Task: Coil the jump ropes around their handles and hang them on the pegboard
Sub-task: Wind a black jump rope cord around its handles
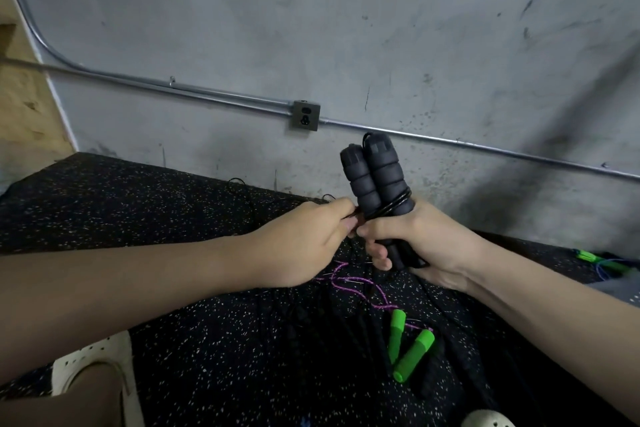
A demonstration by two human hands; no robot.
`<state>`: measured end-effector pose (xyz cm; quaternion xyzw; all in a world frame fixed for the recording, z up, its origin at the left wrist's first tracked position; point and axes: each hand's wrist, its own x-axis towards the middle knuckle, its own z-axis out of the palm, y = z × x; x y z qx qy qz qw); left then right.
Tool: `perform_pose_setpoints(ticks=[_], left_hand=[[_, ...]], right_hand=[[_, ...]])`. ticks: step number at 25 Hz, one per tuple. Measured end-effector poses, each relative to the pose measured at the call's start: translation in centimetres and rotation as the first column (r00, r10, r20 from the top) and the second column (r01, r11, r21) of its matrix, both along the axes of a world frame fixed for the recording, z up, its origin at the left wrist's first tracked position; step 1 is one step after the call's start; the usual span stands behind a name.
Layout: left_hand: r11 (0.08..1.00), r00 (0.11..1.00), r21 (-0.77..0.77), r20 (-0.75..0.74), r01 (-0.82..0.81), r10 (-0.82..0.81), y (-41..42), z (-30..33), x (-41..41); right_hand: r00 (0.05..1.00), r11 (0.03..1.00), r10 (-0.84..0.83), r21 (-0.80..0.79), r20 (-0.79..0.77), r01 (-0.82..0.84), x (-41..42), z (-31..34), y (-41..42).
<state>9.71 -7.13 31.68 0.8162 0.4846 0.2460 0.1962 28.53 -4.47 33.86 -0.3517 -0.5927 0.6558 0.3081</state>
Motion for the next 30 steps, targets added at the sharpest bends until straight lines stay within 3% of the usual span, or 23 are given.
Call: perform_pose_setpoints(ticks=[4,10,14,17,21,23,26,28,30], left_hand=[[1.000,1.000,-0.019,-0.001,-0.002,0.002,0.6,0.4,0.0],[0.997,0.976,0.077,-0.215,-0.019,0.035,-0.2,1.3,0.6],[0.995,0.998,-0.099,0.056,-0.011,0.017,-1.2,2.6,0.6],[0.993,0.995,-0.071,0.027,-0.089,0.092,-2.1,3.2,1.4],[0.987,0.987,-0.004,0.018,-0.162,0.162,-2.1,3.6,2.2],[0.982,0.981,0.017,0.026,-0.191,0.190,-1.6,3.2,1.7],[0.992,0.990,0.006,0.066,-0.123,0.122,-1.5,3.4,0.4],[0.999,0.993,-0.043,0.114,0.000,0.005,-1.9,4.1,-0.5],[0.982,0.975,-0.145,0.201,0.120,-0.090,-2.6,4.8,-1.0]], right_hand=[[1.000,0.999,-0.016,0.033,0.025,0.015,0.4,-0.3,0.0],[1.000,0.999,-0.015,0.037,-0.010,0.015,0.7,0.6,0.0],[0.999,0.997,-0.035,0.066,-0.001,0.035,0.9,0.8,-0.3],[0.976,0.955,-0.155,0.276,0.156,0.108,0.6,0.9,-0.7],[0.856,0.727,-0.404,0.681,0.322,0.087,-0.7,-0.2,-0.7],[0.829,0.684,-0.455,0.724,0.326,0.090,-1.7,-0.7,-0.9],[0.861,0.763,-0.346,0.646,0.373,0.027,-1.7,0.1,-1.3],[0.928,0.928,-0.016,0.350,0.372,-0.125,-0.7,1.3,-1.8],[0.954,0.966,0.257,-0.035,0.152,-0.254,0.1,2.1,-2.1]])
